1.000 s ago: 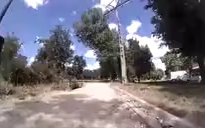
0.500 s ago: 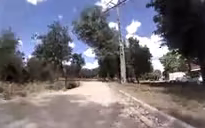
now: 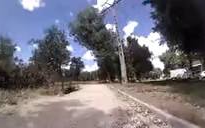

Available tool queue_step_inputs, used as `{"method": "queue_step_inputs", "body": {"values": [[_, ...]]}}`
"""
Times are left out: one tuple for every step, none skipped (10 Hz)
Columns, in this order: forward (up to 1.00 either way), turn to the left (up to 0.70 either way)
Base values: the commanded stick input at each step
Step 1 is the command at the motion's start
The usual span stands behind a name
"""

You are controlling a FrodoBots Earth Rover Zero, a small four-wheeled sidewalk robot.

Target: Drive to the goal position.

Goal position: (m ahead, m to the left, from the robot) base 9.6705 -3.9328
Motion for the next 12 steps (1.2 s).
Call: {"method": "queue_step_inputs", "body": {"values": [[0.7, 0.09], [0.7, 0.0], [0.7, 0.0], [0.7, 0.0], [0.7, 0.0], [0.7, 0.0], [0.7, 0.0], [0.7, 0.0], [0.7, 0.0], [0.7, 0.0], [0.7, 0.24], [0.7, 0.28]]}}
